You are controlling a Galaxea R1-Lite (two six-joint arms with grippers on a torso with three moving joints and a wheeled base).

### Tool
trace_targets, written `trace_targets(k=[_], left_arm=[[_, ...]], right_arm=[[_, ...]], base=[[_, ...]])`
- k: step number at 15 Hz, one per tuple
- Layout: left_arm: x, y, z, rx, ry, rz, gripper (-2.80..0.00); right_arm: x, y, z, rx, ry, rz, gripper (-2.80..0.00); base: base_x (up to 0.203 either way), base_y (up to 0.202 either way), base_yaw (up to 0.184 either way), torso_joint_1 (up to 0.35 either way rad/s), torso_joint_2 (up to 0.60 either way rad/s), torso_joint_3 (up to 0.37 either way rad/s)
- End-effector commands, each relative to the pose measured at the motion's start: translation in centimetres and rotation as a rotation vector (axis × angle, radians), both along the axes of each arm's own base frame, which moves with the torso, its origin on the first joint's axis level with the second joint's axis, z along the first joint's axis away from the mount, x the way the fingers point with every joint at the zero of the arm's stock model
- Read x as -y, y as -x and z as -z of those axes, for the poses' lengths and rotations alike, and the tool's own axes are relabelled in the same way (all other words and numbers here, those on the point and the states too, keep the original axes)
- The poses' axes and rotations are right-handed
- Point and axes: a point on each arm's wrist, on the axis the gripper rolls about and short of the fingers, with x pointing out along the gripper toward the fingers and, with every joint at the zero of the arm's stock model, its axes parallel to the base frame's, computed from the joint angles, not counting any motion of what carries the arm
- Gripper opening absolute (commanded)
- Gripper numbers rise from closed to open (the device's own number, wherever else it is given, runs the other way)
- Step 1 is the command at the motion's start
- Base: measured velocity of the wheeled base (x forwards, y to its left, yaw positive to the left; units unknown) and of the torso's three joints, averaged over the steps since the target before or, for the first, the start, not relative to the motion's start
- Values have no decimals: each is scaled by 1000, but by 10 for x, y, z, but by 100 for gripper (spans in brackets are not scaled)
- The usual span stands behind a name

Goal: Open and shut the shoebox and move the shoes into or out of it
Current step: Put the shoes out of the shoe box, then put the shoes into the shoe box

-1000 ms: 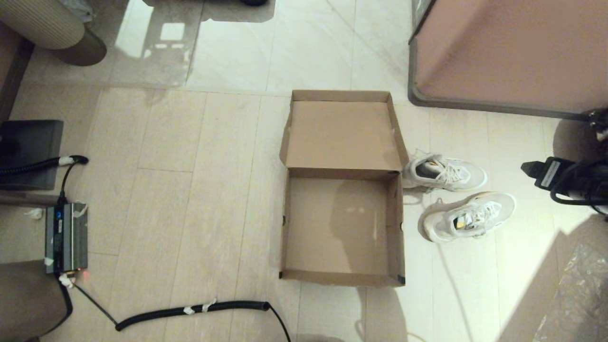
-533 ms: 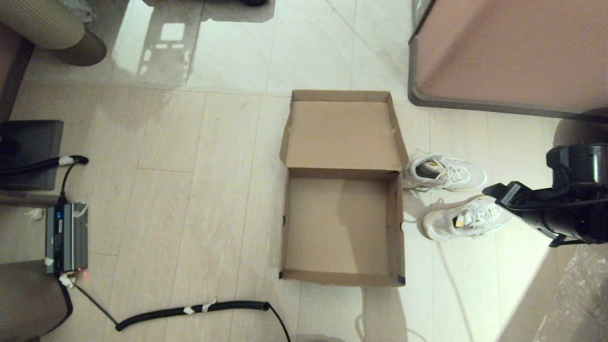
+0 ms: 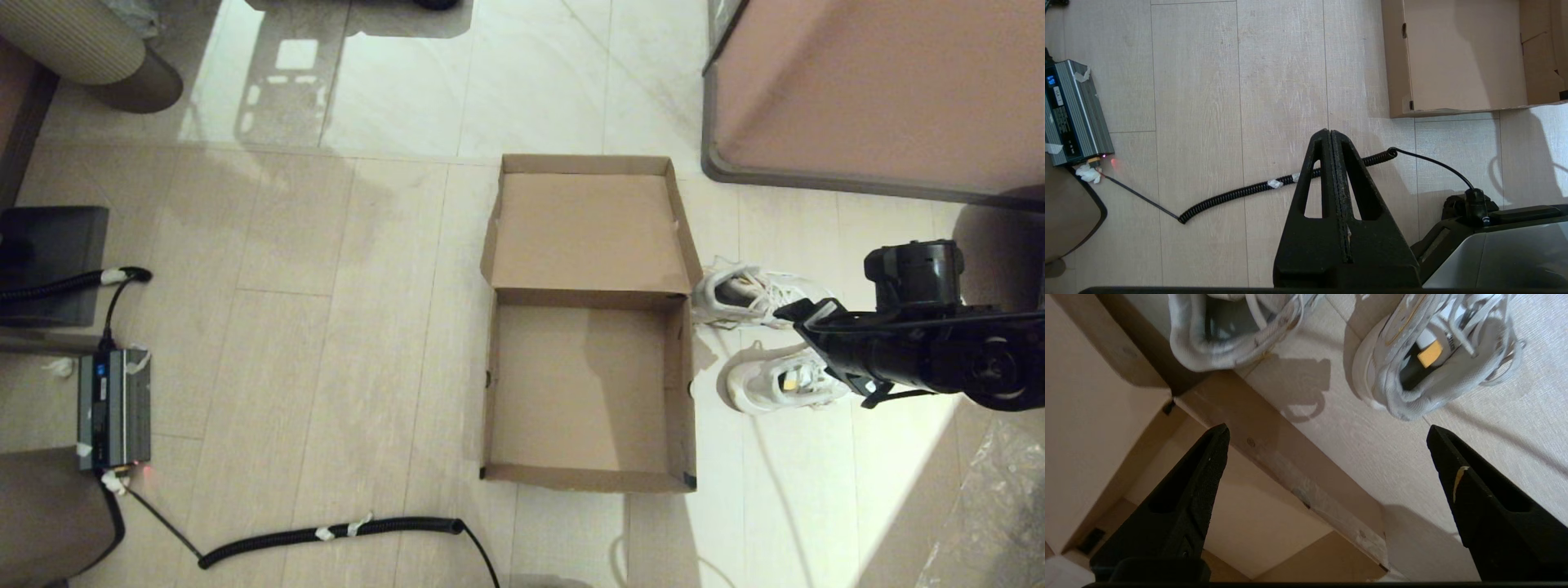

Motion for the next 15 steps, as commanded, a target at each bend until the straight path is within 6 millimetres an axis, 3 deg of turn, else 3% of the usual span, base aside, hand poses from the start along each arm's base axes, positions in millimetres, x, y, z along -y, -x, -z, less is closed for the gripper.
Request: trace_targets(k=[1, 4, 7, 10, 13, 15], left_arm=[[0, 0, 0, 0, 0, 0, -280], [0, 0, 0, 0, 0, 1, -280], [0, 0, 0, -1, 0, 0, -280], [0, 0, 0, 0, 0, 0, -280], [0, 0, 0, -1, 0, 0, -280], [0, 0, 0, 0, 0, 0, -280]], right_arm=[[-17, 4, -4, 7, 26, -85, 0], [-64, 29, 12, -52, 141, -386, 0], [-86, 24, 42, -121, 199, -431, 0], [-90, 10, 58, -103, 278, -337, 0], [-84, 21, 37, -50, 336, -334, 0], [-64, 26, 38, -76, 355, -294, 0]], base=[[0, 0, 0, 0, 0, 0], [0, 0, 0, 0, 0, 0], [0, 0, 0, 0, 0, 0], [0, 0, 0, 0, 0, 0], [0, 0, 0, 0, 0, 0], [0, 0, 0, 0, 0, 0]])
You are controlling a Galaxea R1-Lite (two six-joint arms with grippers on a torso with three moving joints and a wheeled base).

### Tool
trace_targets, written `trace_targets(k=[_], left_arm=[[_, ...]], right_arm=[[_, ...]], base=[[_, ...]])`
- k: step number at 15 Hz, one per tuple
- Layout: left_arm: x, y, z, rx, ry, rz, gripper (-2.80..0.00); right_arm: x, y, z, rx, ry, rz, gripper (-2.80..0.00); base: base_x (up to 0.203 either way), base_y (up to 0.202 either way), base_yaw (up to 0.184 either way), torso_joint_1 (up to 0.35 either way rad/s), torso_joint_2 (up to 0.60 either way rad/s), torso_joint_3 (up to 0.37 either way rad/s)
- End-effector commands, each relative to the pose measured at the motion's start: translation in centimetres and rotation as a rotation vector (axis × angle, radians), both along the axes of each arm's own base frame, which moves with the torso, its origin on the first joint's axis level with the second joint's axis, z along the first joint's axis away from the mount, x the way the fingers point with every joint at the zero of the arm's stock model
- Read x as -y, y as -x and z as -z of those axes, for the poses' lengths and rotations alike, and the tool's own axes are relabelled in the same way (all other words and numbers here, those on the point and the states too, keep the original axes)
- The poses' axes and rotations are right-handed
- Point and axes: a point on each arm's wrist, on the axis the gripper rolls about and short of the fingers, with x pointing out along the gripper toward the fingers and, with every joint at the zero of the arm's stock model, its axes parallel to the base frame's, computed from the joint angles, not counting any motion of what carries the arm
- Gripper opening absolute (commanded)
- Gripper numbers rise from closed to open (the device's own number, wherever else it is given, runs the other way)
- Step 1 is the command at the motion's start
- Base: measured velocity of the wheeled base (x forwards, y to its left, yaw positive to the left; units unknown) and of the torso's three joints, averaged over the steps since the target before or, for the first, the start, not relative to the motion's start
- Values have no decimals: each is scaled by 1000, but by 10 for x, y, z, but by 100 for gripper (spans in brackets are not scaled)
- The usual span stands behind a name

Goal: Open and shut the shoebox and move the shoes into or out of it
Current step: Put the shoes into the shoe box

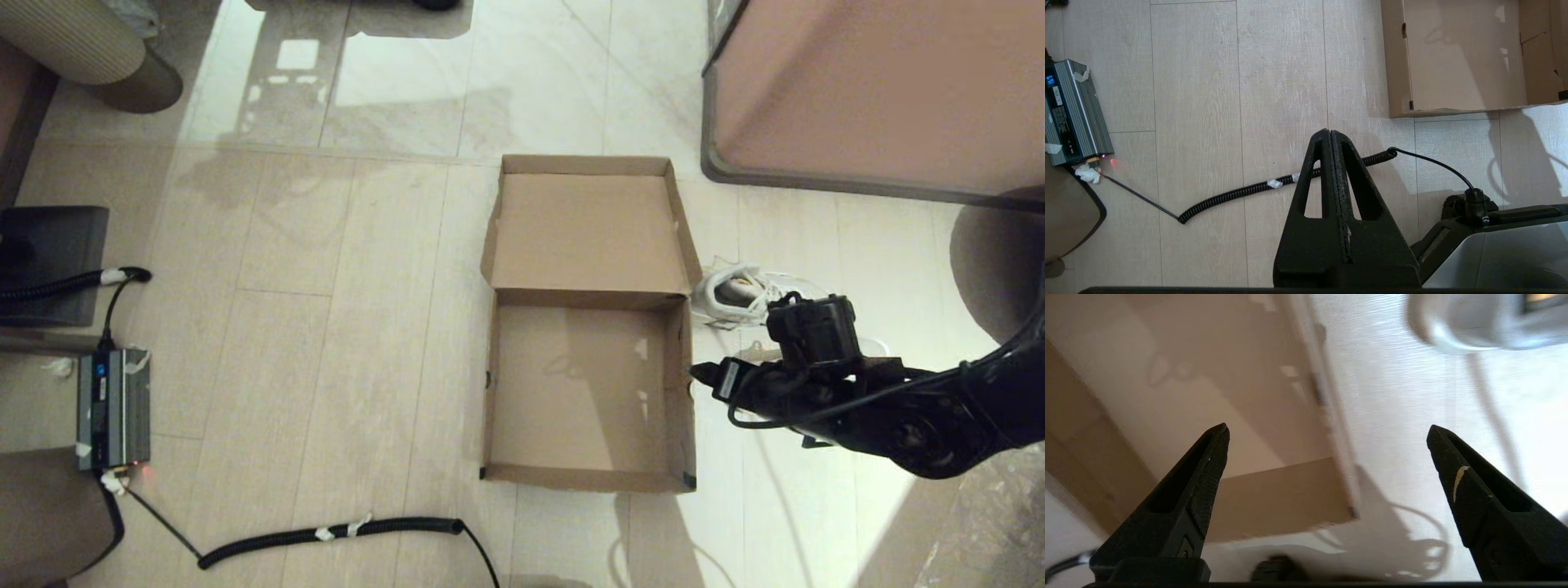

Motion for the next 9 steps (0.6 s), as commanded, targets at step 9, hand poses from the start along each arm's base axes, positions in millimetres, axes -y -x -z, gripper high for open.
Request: trace_targets(k=[9], left_arm=[[0, 0, 0, 0, 0, 1, -280]], right_arm=[[40, -43, 25, -14, -267, 224, 0]], base=[[0, 0, 0, 0, 0, 0]])
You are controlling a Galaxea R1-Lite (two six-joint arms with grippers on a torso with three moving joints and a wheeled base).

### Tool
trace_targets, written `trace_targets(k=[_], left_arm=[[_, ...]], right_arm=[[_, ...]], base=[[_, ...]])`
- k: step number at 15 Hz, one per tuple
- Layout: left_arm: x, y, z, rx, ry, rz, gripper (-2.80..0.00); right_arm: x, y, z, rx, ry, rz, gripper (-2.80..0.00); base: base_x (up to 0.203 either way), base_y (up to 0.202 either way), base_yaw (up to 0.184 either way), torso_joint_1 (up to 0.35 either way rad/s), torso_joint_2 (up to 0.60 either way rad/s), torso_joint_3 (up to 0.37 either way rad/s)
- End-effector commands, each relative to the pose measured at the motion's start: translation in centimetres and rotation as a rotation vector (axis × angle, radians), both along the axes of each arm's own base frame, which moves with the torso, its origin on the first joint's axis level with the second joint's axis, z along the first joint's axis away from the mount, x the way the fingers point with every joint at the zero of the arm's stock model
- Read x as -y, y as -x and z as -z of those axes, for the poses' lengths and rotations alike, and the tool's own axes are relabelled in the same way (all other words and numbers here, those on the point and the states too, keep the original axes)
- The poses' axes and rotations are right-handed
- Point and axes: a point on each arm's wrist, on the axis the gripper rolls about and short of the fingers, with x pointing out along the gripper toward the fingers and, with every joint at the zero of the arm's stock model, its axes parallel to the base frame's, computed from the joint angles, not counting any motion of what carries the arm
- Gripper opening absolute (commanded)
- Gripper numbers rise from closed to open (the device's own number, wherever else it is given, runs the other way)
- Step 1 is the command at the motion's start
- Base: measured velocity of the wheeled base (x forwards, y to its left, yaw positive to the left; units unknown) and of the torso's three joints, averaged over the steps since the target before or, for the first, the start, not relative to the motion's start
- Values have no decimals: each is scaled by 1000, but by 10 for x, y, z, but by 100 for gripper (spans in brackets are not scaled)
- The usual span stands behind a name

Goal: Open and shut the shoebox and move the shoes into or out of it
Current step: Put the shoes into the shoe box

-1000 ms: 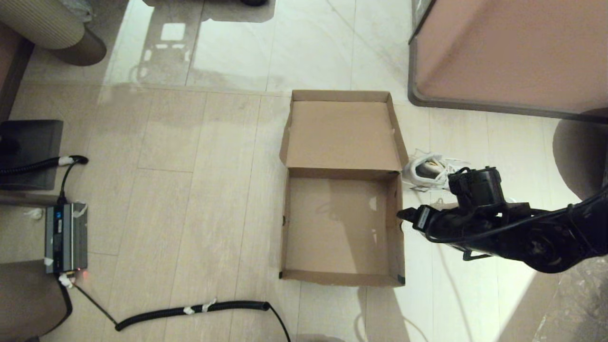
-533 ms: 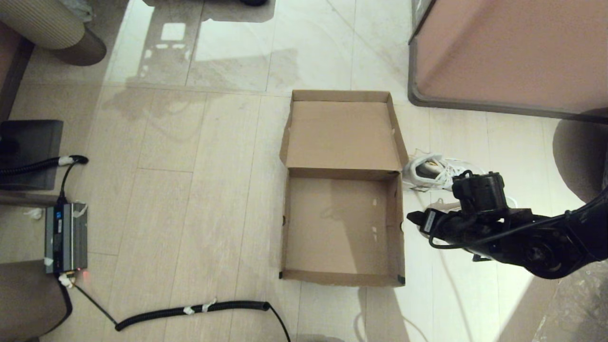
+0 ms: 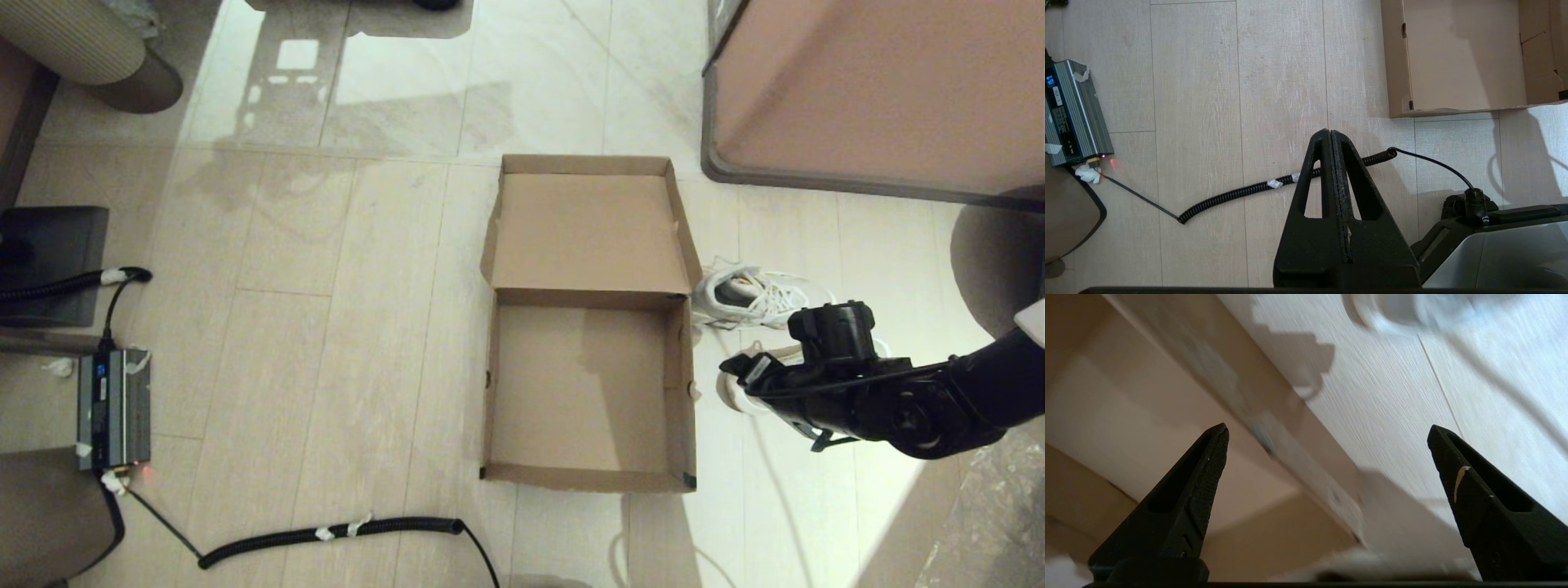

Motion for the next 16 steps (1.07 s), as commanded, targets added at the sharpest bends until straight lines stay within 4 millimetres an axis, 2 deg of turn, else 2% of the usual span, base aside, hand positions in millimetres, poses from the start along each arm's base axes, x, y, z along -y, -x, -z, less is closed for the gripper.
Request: trace_targets(k=[1, 3, 5, 7, 9, 12, 16], left_arm=[[0, 0, 0, 0, 0, 0, -280], [0, 0, 0, -1, 0, 1, -280], [0, 0, 0, 0, 0, 1, -280], [0, 0, 0, -1, 0, 0, -280], [0, 0, 0, 0, 0, 1, -280], [0, 0, 0, 0, 0, 1, -280], [0, 0, 0, 0, 0, 0, -280]], right_arm=[[5, -17, -7, 64, -12, 24, 0], [11, -9, -27, 114, -22, 36, 0], [21, 5, -24, 85, -15, 43, 0], [27, 17, -35, 102, -34, 27, 0], [29, 23, -29, 77, -39, 29, 0], [34, 8, -22, 71, -39, 43, 0], [45, -29, -7, 69, -43, 69, 0]], base=[[0, 0, 0, 0, 0, 0], [0, 0, 0, 0, 0, 0], [0, 0, 0, 0, 0, 0], [0, 0, 0, 0, 0, 0], [0, 0, 0, 0, 0, 0], [0, 0, 0, 0, 0, 0], [0, 0, 0, 0, 0, 0]])
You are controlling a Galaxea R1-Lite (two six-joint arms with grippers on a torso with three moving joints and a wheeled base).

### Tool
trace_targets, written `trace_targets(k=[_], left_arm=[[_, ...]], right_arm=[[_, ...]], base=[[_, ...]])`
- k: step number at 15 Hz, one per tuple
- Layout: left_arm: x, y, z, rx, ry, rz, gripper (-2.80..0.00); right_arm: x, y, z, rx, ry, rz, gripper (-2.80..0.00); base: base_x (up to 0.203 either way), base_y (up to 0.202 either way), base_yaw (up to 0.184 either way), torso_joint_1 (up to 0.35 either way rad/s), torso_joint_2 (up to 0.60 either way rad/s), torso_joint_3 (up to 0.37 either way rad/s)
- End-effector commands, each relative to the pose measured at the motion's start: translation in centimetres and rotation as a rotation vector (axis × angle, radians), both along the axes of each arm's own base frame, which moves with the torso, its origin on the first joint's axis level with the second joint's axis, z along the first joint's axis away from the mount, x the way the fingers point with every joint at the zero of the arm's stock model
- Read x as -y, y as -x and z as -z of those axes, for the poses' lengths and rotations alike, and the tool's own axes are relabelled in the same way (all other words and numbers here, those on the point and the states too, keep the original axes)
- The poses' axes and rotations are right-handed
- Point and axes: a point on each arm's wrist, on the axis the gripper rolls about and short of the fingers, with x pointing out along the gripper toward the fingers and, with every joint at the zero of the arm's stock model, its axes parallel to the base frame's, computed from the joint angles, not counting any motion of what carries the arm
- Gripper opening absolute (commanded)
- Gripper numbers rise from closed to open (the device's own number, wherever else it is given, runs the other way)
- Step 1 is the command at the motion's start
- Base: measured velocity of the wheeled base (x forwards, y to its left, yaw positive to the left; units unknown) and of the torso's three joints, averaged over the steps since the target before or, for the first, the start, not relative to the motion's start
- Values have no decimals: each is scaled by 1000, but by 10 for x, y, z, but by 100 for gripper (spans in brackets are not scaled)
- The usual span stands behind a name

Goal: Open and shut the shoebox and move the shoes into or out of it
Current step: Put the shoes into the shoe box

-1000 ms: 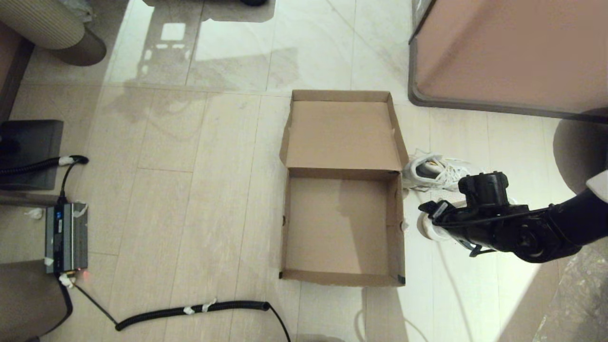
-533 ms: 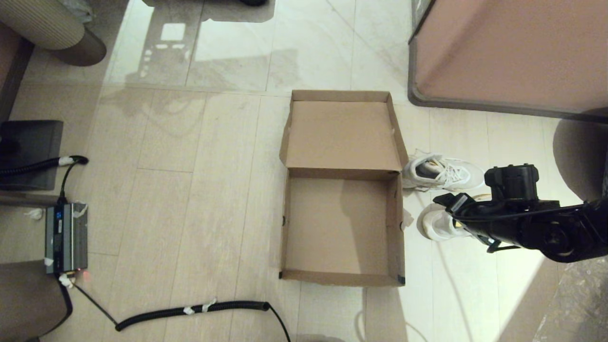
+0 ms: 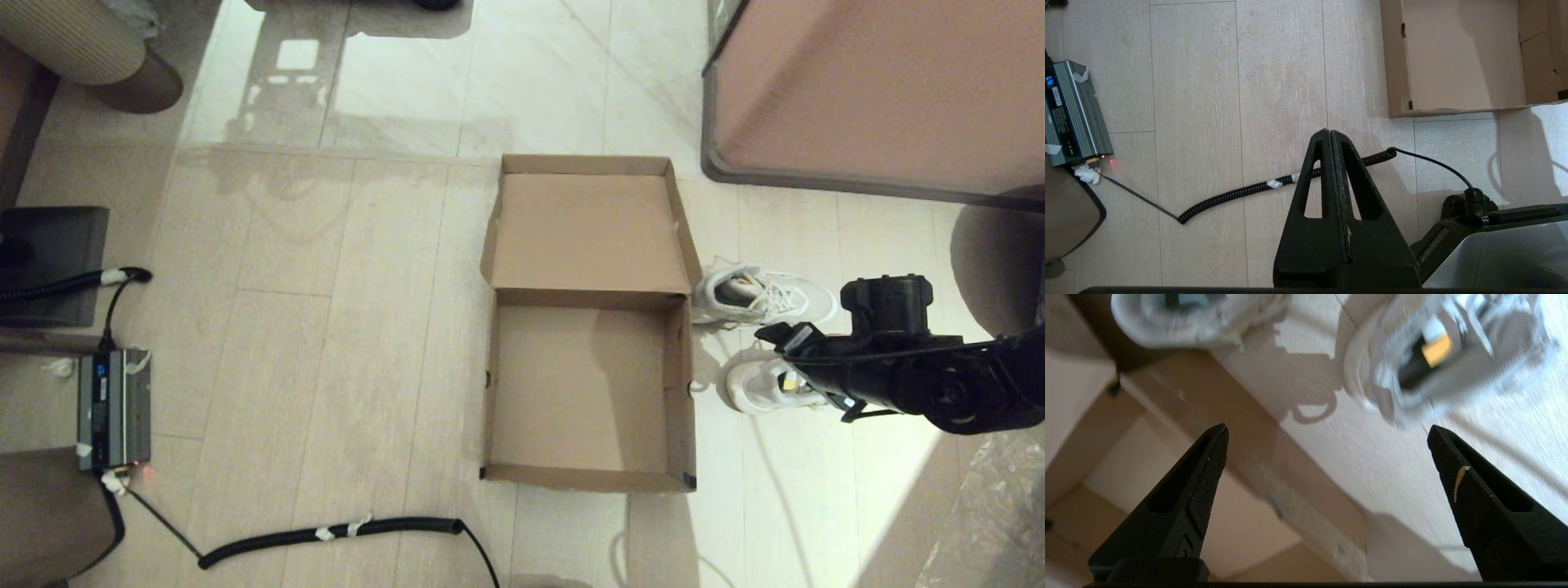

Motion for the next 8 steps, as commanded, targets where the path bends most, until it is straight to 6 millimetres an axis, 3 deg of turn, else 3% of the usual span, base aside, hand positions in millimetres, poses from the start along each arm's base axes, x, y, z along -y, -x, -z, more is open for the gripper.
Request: trace_targets(k=[1, 4, 8], left_arm=[[0, 0, 0, -1, 0, 1, -280], [0, 0, 0, -1, 0, 0, -280], [0, 0, 0, 0, 0, 0, -280]], right_arm=[[3, -28, 20, -21, -7, 10, 0], [8, -55, 22, 4, -22, 28, 0], [10, -69, 1, 15, -139, 61, 0]], base=[[0, 0, 0, 0, 0, 0], [0, 0, 0, 0, 0, 0], [0, 0, 0, 0, 0, 0]])
